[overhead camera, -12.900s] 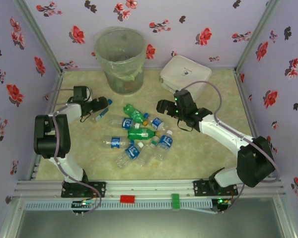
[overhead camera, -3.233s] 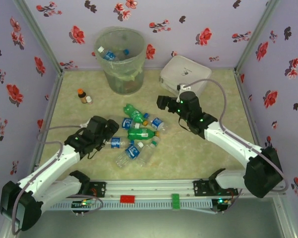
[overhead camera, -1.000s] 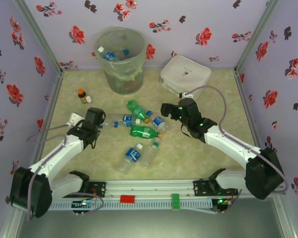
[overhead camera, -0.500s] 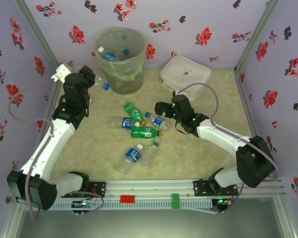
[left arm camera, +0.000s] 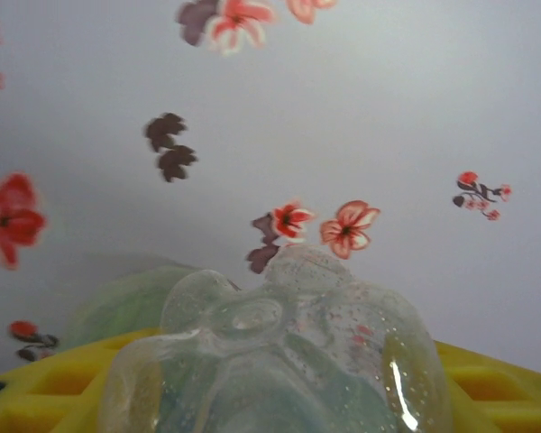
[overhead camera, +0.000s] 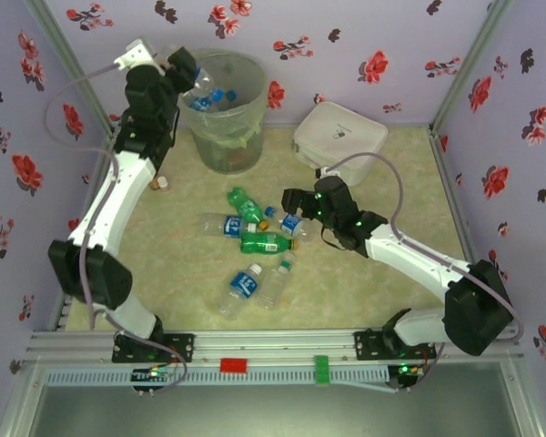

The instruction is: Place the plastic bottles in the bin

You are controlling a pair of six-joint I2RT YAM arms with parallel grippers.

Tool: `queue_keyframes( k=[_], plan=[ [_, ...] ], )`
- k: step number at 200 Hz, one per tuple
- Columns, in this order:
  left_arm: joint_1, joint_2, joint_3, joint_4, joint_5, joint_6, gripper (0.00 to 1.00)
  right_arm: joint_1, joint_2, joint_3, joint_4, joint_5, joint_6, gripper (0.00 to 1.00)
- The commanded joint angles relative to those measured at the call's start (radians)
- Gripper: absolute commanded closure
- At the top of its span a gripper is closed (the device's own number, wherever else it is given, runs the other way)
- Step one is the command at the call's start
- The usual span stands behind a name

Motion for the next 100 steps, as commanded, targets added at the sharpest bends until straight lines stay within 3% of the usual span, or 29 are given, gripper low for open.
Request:
queue_keyframes(
  k=[1, 100],
  plan=[
    [0.006, 0.092, 0.143, -0.083, 0.095, 0.055, 0.53, 0.009, -0.049, -0.032, -0.015, 0.047, -0.001, 0.0],
    [0.006, 0.514, 0.588, -0.314, 0.151, 0.106, 0.54, 0.009, -0.137, -0.078, -0.054, 0.094, -0.016, 0.0]
  ],
)
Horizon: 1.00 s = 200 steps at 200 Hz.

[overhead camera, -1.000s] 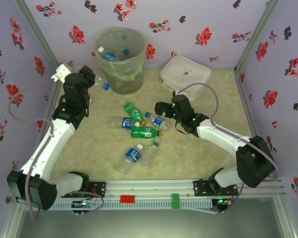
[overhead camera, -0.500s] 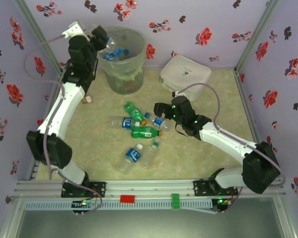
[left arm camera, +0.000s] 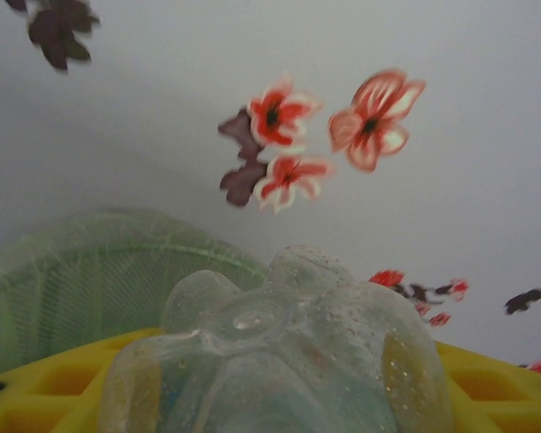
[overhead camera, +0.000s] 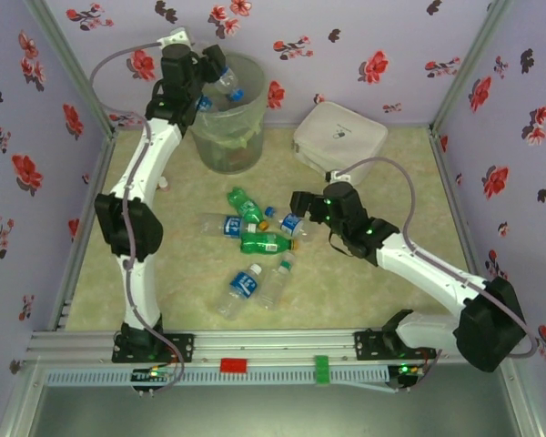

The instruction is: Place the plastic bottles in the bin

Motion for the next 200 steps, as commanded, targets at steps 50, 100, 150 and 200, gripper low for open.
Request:
queue_keyframes(
  k=[50, 100, 150, 200],
  plan=[
    [0.009, 0.195, 0.278, -0.207, 0.027, 0.031, 0.37, 0.007, -0.054, -0.033, -0.045, 0.058, -0.017, 0.0],
    [0.007, 0.138, 0.22, -0.201, 0.026, 0.032, 0.0, 0.007, -0.06, -0.037, -0.056, 0.065, -0.006, 0.0],
    [0.007, -0.053, 0.055, -0.201, 0.043, 0.142, 0.0, 0.007, -0.043, -0.038, -0.055, 0.078, -0.008, 0.0],
    [-0.011, -0.368, -0.355, -0.183, 0.167, 0.192, 0.0, 0.007, 0.014, -0.008, -0.068, 0.069, 0.009, 0.0]
  ],
)
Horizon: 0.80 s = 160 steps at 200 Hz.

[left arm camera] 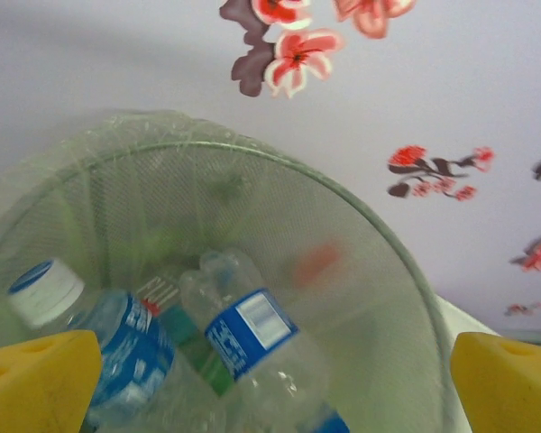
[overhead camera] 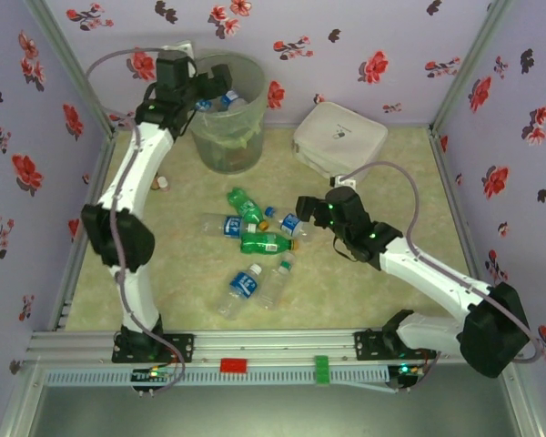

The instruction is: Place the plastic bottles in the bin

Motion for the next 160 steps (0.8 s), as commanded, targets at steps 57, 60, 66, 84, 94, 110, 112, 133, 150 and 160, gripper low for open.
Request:
queue_keyframes(
  k=[57, 60, 66, 84, 94, 110, 112, 133, 150, 160],
  plan=[
    [-0.121, -0.507, -0.71, 0.013, 0.139, 0.033, 0.0, 0.007, 0.13, 0.057, -0.055, 0.001, 0.104, 0.0],
    [-0.13, -0.527, -0.741, 0.015, 0.139, 0.028, 0.0, 0.007, 0.133, 0.057, -0.052, 0.002, 0.109, 0.0],
    [-0.149, -0.563, -0.797, 0.012, 0.139, 0.018, 0.0, 0.007, 0.139, 0.055, -0.048, -0.002, 0.119, 0.0],
    [-0.205, -0.657, -0.945, 0.001, 0.132, -0.023, 0.0, 0.007, 0.154, 0.057, -0.042, -0.023, 0.149, 0.0],
    [-0.241, -0.706, -1.025, -0.002, 0.121, -0.054, 0.0, 0.007, 0.16, 0.054, -0.037, -0.04, 0.168, 0.0],
    [-0.297, -0.778, -1.14, -0.017, 0.097, -0.1, 0.0, 0.007, 0.167, 0.042, -0.021, -0.066, 0.193, 0.0],
    [-0.303, -0.786, -1.155, -0.019, 0.096, -0.108, 0.0, 0.007, 0.169, 0.04, -0.019, -0.068, 0.197, 0.0],
    [-0.379, -0.856, -1.287, -0.045, 0.084, -0.164, 0.0, 0.007, 0.17, 0.012, 0.007, -0.087, 0.237, 0.0],
    [-0.458, -0.905, -1.352, -0.094, 0.026, -0.175, 0.0, 0.009, 0.167, -0.015, 0.036, -0.098, 0.266, 0.01],
    [-0.494, -0.927, -1.382, -0.114, 0.015, -0.186, 0.0, 0.009, 0.165, -0.025, 0.046, -0.102, 0.276, 0.0]
  ],
)
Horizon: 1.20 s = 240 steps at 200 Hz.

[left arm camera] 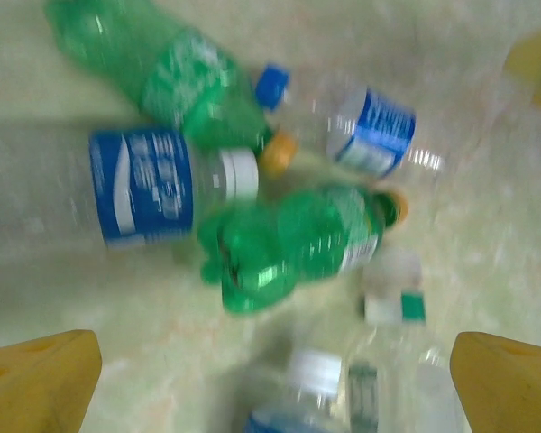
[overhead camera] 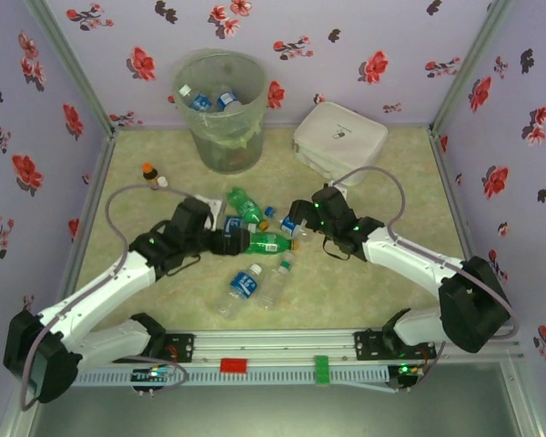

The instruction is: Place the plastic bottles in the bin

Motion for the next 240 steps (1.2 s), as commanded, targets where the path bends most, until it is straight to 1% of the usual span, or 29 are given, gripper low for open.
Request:
queue_keyframes(
  k=[1, 34, 72, 109, 132, 188, 219, 240],
  plan=[
    [-0.078, -0.057, -0.067, -0.069, -0.064, -0.064, 0.0, 0.009, 0.002, -0.037, 0.046, -0.025, 0.068, 0.0],
    [-0.162, -0.07, -0.148, -0.077, -0.065, -0.119, 0.0, 0.012, 0.005, -0.031, 0.058, -0.054, 0.054, 0.0],
    [-0.215, -0.005, -0.187, -0.037, -0.06, -0.108, 0.05, 0.015, 0.008, -0.008, 0.056, -0.055, 0.037, 0.0],
    [-0.227, 0.074, -0.196, -0.01, -0.054, -0.087, 0.09, 0.016, 0.018, 0.005, 0.053, -0.057, 0.027, 0.0],
    [-0.23, 0.108, -0.208, 0.023, -0.041, -0.092, 0.11, 0.016, 0.025, 0.005, 0.055, -0.058, 0.027, 0.0],
    [-0.23, 0.184, -0.239, 0.043, -0.056, -0.115, 0.19, 0.016, 0.041, 0.019, 0.052, -0.065, 0.018, 0.0],
    [-0.23, 0.199, -0.254, 0.054, -0.07, -0.129, 0.24, 0.018, 0.046, 0.02, 0.059, -0.073, 0.018, 0.0],
    [-0.231, 0.201, -0.258, 0.053, -0.077, -0.14, 0.32, 0.019, 0.058, 0.025, 0.062, -0.079, 0.017, 0.0]
  ],
)
